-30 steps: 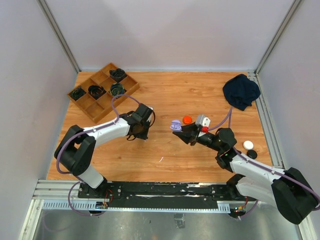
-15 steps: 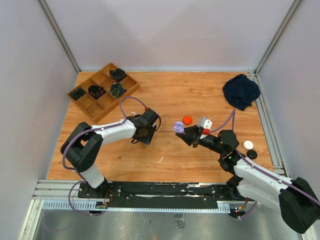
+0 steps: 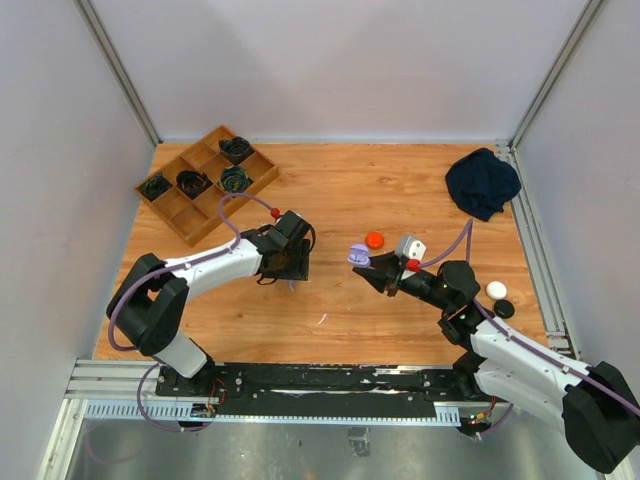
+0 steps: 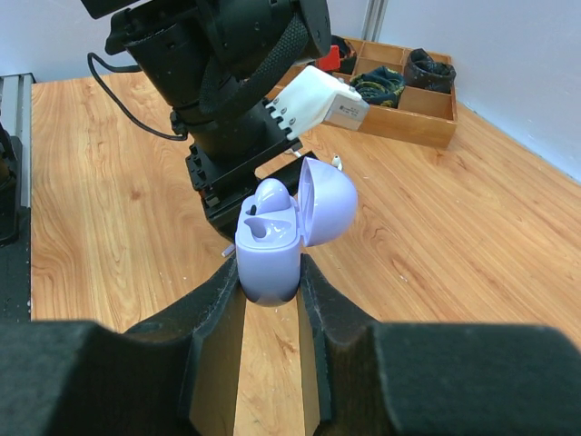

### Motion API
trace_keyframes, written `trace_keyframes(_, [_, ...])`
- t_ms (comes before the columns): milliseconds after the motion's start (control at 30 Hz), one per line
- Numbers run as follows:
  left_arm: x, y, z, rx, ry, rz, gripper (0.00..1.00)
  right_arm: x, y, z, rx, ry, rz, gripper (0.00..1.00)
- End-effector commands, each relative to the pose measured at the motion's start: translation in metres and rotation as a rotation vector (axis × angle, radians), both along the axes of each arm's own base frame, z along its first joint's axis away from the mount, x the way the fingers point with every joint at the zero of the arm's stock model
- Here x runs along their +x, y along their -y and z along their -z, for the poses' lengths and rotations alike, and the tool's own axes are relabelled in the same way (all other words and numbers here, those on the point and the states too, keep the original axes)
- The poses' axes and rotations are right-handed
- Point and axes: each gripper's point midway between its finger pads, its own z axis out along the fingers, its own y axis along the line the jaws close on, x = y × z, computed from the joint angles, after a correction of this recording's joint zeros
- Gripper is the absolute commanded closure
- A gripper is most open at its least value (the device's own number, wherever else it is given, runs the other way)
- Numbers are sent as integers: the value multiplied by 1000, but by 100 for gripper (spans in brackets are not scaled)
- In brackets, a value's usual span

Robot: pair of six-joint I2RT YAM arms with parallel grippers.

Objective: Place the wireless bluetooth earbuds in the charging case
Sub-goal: Place the earbud at the center of the board, then pick up the earbud from the center of the board.

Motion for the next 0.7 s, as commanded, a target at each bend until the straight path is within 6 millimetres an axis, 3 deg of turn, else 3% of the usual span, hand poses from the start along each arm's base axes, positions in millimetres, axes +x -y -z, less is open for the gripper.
trace_keyframes(0, [9,1,-6,-88,20,-139,35,6,7,-2,-1,18,32,84])
trace_keyframes(667, [11,-5,25,-7,-29,-148,67,6,6,0,-4,13,27,84])
